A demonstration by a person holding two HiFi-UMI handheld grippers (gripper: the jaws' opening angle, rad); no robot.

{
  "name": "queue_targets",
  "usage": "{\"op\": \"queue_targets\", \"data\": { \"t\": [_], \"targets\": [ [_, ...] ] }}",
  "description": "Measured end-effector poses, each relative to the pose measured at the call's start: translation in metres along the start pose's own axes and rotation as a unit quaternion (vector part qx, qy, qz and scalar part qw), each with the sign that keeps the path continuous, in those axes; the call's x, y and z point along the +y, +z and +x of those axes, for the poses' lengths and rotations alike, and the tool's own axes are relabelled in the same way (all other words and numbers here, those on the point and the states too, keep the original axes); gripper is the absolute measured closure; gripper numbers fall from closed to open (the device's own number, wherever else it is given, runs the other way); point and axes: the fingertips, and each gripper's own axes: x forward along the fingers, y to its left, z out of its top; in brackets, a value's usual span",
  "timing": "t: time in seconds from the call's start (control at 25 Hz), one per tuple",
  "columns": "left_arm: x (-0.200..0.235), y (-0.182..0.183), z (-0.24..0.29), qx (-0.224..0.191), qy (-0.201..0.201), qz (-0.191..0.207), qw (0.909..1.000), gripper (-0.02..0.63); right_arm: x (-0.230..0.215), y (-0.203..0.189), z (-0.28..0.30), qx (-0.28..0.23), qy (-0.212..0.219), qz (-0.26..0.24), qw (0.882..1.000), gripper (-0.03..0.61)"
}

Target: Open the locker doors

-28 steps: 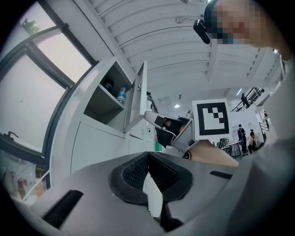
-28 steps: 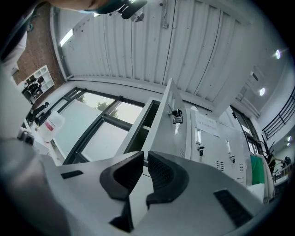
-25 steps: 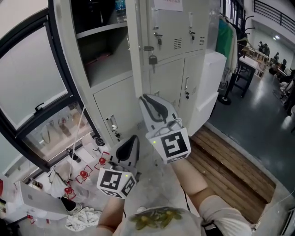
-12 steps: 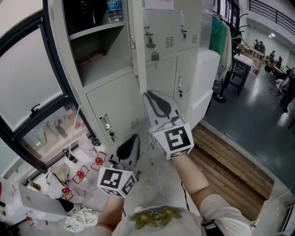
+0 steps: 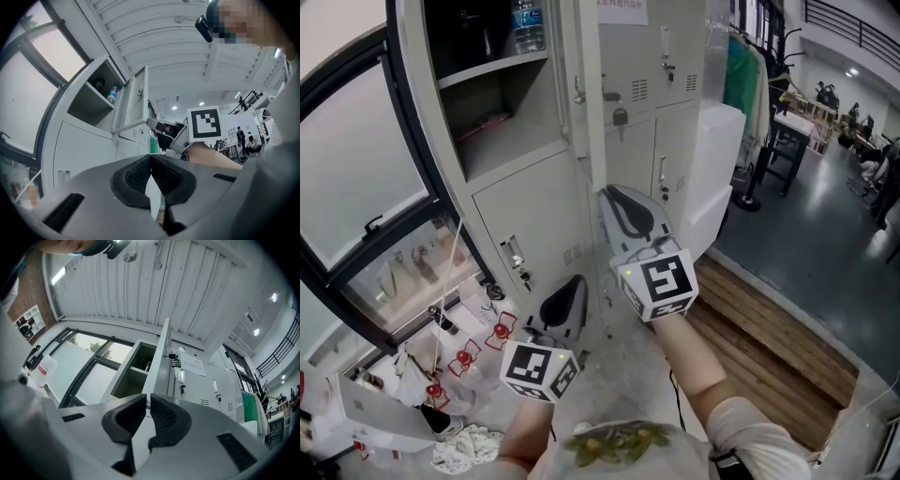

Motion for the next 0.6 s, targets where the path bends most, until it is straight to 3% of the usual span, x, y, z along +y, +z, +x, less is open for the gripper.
{"op": "queue_targets", "data": {
  "t": [0.6],
  "targets": [
    [-0.009,-0.001,0.004,0.001,-0.002,0.002,1.0000,0.586,-0.012,-0.002,-0.004,0.003,-0.006,0.002,1.000,0.532]
  ]
}}
